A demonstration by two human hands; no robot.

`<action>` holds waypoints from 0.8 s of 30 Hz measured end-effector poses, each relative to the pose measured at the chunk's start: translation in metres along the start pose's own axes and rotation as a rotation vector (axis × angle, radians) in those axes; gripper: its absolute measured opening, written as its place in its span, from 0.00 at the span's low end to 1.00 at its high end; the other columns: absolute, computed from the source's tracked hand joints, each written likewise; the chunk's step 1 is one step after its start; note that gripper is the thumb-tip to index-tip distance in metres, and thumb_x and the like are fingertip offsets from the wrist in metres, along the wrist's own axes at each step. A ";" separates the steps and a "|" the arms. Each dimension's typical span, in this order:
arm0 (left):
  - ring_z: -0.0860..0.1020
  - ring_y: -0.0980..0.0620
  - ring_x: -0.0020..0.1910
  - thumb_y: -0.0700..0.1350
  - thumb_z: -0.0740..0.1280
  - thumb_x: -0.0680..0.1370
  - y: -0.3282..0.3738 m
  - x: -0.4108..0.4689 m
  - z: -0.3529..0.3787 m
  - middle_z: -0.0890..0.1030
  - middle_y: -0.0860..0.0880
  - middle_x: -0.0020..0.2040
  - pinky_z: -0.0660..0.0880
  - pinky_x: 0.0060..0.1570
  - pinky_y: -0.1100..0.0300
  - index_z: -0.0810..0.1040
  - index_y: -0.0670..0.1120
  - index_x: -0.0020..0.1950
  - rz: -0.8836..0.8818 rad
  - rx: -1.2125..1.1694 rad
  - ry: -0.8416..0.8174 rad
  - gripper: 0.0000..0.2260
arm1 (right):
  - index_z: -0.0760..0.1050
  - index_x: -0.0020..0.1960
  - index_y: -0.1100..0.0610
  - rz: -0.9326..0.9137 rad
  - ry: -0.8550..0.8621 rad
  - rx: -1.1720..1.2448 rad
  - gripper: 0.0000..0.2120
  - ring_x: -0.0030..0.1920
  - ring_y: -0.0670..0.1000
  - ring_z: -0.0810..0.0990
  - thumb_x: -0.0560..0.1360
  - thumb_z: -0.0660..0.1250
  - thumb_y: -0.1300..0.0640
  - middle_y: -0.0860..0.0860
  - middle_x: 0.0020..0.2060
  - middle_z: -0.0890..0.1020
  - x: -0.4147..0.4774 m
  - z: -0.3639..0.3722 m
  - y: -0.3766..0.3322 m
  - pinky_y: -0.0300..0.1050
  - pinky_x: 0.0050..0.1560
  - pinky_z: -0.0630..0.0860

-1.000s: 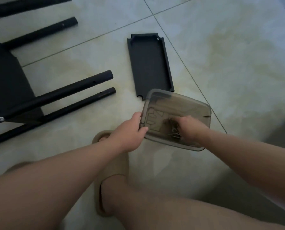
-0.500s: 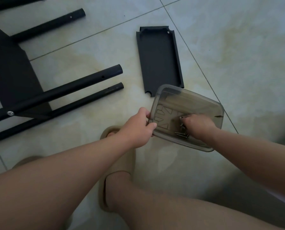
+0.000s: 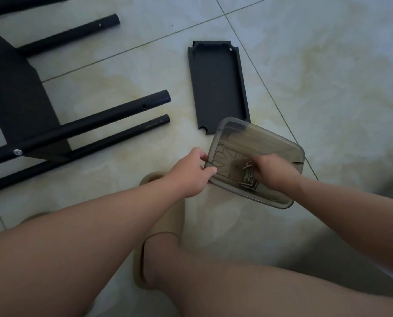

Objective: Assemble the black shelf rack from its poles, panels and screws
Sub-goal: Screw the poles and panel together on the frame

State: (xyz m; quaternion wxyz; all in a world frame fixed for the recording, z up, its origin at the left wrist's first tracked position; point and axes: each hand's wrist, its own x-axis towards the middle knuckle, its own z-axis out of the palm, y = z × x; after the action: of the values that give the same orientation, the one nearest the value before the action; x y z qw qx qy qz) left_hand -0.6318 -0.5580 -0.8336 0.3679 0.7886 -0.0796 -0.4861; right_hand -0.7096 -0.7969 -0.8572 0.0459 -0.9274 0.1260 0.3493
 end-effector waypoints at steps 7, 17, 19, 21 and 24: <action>0.81 0.49 0.50 0.59 0.59 0.82 0.030 -0.023 -0.058 0.79 0.48 0.56 0.77 0.51 0.51 0.67 0.47 0.69 -0.167 -0.102 0.051 0.21 | 0.78 0.44 0.55 -0.091 0.335 0.458 0.05 0.40 0.52 0.78 0.72 0.68 0.64 0.46 0.36 0.78 -0.041 -0.080 -0.041 0.39 0.40 0.73; 0.85 0.45 0.50 0.64 0.57 0.82 0.016 -0.107 -0.202 0.86 0.45 0.52 0.79 0.51 0.51 0.78 0.44 0.60 -0.196 -0.746 0.123 0.25 | 0.79 0.45 0.51 -0.467 0.442 0.677 0.07 0.42 0.42 0.79 0.76 0.71 0.63 0.44 0.39 0.82 -0.075 -0.199 -0.220 0.33 0.45 0.76; 0.85 0.44 0.50 0.65 0.56 0.82 0.001 -0.125 -0.225 0.86 0.42 0.52 0.80 0.49 0.51 0.78 0.41 0.61 -0.194 -0.856 0.096 0.28 | 0.80 0.45 0.51 -0.525 0.434 0.662 0.06 0.43 0.43 0.80 0.76 0.71 0.62 0.45 0.40 0.83 -0.076 -0.210 -0.259 0.36 0.47 0.76; 0.85 0.44 0.50 0.65 0.54 0.82 -0.014 -0.139 -0.244 0.85 0.40 0.53 0.80 0.47 0.52 0.78 0.38 0.62 -0.171 -0.967 0.083 0.32 | 0.80 0.45 0.52 -0.587 0.413 0.649 0.06 0.41 0.41 0.79 0.76 0.71 0.63 0.43 0.39 0.82 -0.077 -0.215 -0.297 0.33 0.45 0.75; 0.86 0.44 0.49 0.65 0.51 0.83 -0.034 -0.155 -0.266 0.85 0.38 0.51 0.82 0.44 0.54 0.79 0.36 0.58 -0.133 -1.082 0.052 0.34 | 0.81 0.46 0.52 -0.650 0.388 0.617 0.06 0.38 0.39 0.77 0.76 0.71 0.63 0.41 0.37 0.81 -0.076 -0.216 -0.342 0.30 0.44 0.73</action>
State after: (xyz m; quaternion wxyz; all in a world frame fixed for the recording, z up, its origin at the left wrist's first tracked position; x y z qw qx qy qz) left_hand -0.5000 -0.3247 -0.6783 0.6915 0.5020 0.2408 -0.4602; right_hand -0.5365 -0.4889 -0.6458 0.4009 -0.9098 -0.0660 0.0841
